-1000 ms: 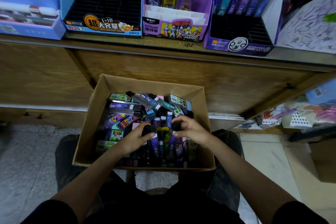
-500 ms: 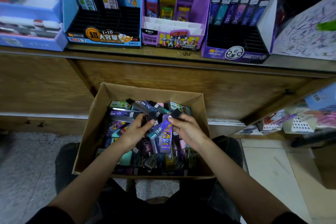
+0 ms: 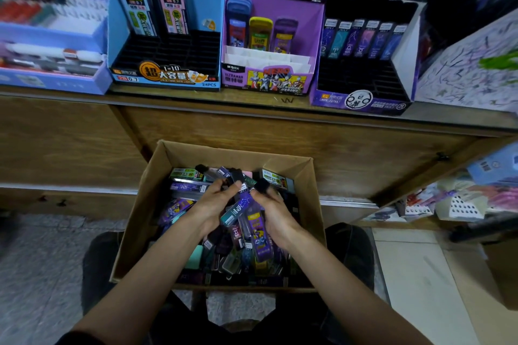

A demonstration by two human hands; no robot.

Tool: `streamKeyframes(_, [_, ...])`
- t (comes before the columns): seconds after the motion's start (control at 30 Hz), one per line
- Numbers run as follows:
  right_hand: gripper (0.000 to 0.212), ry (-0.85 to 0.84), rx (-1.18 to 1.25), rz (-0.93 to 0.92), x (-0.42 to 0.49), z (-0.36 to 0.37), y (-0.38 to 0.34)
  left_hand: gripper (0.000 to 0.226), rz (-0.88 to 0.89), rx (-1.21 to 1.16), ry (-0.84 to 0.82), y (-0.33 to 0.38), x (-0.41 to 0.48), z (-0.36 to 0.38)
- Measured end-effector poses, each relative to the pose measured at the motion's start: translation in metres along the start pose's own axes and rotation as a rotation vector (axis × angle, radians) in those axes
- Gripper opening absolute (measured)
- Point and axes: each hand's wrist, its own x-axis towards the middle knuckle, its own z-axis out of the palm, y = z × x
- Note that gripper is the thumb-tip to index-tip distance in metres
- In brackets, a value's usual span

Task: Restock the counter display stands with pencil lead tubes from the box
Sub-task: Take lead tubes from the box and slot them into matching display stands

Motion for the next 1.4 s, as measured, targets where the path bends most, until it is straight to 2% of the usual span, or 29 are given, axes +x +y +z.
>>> streamKeyframes(0.07, [0.051, -0.024, -0.096, -0.017, 0.001, 0.001, 0.0, 0.026, -0.011, -0.009, 0.002, 0.002, -0.001, 0.002])
streamKeyframes(0.13, [0.046, -0.027, -0.207, -0.05, 0.001, 0.002, -0.001, 0.006, -0.02, -0.036, 0.01, 0.003, -0.003, 0.004])
streamKeyframes(0.2, [0.044, -0.018, -0.296, -0.088, 0.0, 0.004, -0.001, 0.013, -0.026, -0.085, 0.006, 0.004, -0.004, 0.005])
streamKeyframes(0.27, [0.059, 0.01, -0.395, -0.107, -0.001, 0.006, -0.001, 0.022, -0.052, -0.129, -0.004, 0.007, -0.005, 0.007])
streamKeyframes(0.37, [0.062, 0.016, -0.449, -0.128, 0.0, 0.007, 0.001, 0.021, -0.092, -0.16, -0.026, 0.011, -0.007, 0.008])
streamKeyframes(0.43, [0.049, 0.001, -0.426, -0.131, -0.001, 0.007, 0.001, 0.02, -0.104, -0.15, -0.054, 0.015, -0.009, 0.008])
streamKeyframes(0.53, [0.016, -0.027, -0.371, -0.134, -0.002, 0.007, -0.001, 0.011, -0.062, -0.176, -0.083, 0.018, -0.012, 0.007])
streamKeyframes(0.73, [0.024, -0.058, -0.107, -0.102, -0.004, 0.001, -0.01, 0.021, 0.053, -0.256, -0.13, 0.018, -0.018, 0.003])
streamKeyframes(0.87, [0.034, -0.109, 0.044, -0.071, -0.008, 0.004, -0.017, 0.009, -0.015, -0.248, -0.096, 0.018, -0.022, 0.009])
streamKeyframes(0.97, [0.029, -0.103, 0.028, -0.104, -0.01, 0.007, -0.022, 0.03, -0.047, -0.208, -0.051, 0.013, -0.023, 0.015])
streamKeyframes(1.07, [0.006, -0.088, -0.024, -0.164, -0.013, 0.011, -0.026, 0.049, -0.079, -0.221, -0.162, 0.017, -0.028, 0.016])
streamKeyframes(1.17, [0.02, -0.078, -0.012, -0.192, -0.017, 0.013, -0.032, 0.065, -0.106, -0.207, -0.248, 0.024, -0.029, 0.012])
streamKeyframes(1.23, [0.032, -0.042, -0.064, -0.236, -0.019, 0.016, -0.037, 0.081, -0.105, -0.203, -0.217, 0.025, -0.029, 0.01])
streamKeyframes(1.27, [0.032, -0.023, -0.119, -0.268, -0.02, 0.016, -0.039, 0.081, -0.106, -0.203, -0.218, 0.025, -0.03, 0.01])
streamKeyframes(1.33, [0.023, -0.002, -0.226, -0.315, -0.022, 0.017, -0.043, 0.069, -0.085, -0.187, -0.246, 0.025, -0.032, 0.011])
streamKeyframes(1.4, [0.016, 0.004, -0.281, -0.3, -0.023, 0.018, -0.048, 0.06, -0.064, -0.175, -0.244, 0.026, -0.035, 0.013])
